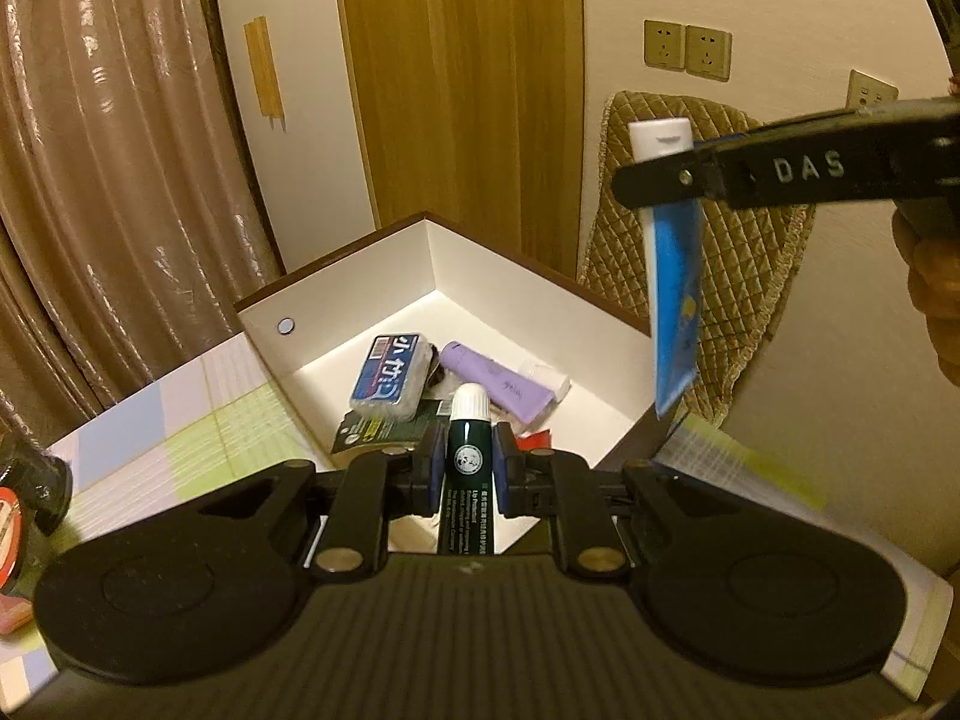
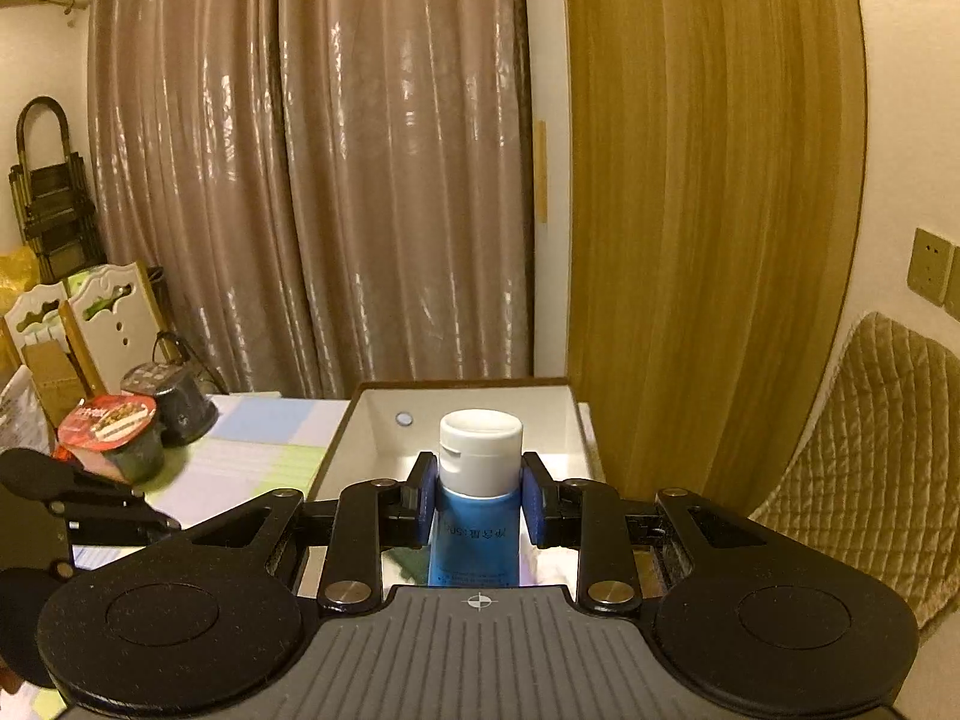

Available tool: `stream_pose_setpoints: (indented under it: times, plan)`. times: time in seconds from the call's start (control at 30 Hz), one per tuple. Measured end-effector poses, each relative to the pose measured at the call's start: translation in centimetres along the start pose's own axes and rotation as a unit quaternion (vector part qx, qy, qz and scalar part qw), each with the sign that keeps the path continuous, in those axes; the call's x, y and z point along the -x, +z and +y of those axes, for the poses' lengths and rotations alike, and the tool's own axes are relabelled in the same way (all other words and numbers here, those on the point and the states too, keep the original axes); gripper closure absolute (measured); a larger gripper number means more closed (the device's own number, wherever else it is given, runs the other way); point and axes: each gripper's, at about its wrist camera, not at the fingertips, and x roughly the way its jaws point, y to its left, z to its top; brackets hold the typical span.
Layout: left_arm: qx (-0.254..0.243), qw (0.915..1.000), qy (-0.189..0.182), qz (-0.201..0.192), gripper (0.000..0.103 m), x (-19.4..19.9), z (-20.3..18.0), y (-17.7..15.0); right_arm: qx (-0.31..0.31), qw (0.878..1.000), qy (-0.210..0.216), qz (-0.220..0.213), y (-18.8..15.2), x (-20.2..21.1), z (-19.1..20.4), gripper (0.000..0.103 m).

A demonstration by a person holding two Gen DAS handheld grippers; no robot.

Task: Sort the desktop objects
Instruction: 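Carry the green tube and blue toothpaste over the brown box with both grippers, then open the left gripper dropping the green tube while the right gripper releases the toothpaste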

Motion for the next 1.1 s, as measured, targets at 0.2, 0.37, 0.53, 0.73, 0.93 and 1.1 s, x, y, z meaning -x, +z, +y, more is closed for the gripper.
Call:
stream_pose_setpoints:
  times: [0.2, 0.37, 0.53, 0.73, 0.93, 1.1]
  plan:
    - [0.012, 0.9999, 0.007, 0.007, 0.090, -1.9, -0.1, 1.2, 0.000, 1.000, 0.006, 0.000, 0.7, -2.0, -1.7, 0.075]
    - [0.024, 0.9994, 0.018, 0.014, 0.090, -4.4, 0.7, 2.3, 0.006, 1.000, 0.016, 0.023, 0.7, -5.0, -2.5, 0.075]
    - [0.023, 0.9989, 0.032, 0.026, 0.090, -8.2, 1.4, 3.1, 0.021, 0.997, 0.026, 0.068, -0.3, -9.7, -3.1, 0.075]
    - [0.030, 0.9974, 0.045, 0.047, 0.090, -13.1, 2.5, 3.2, 0.025, 0.990, 0.040, 0.130, -2.1, -15.4, -4.2, 0.075]
    - [0.037, 0.9964, 0.058, 0.049, 0.060, -14.7, 3.3, 3.2, 0.029, 0.985, 0.054, 0.161, -2.9, -18.3, -4.6, 0.075]
    - [0.041, 0.9951, 0.077, 0.047, 0.060, -13.9, 4.0, 3.0, 0.032, 0.983, 0.067, 0.171, -2.9, -19.6, -4.6, 0.075]
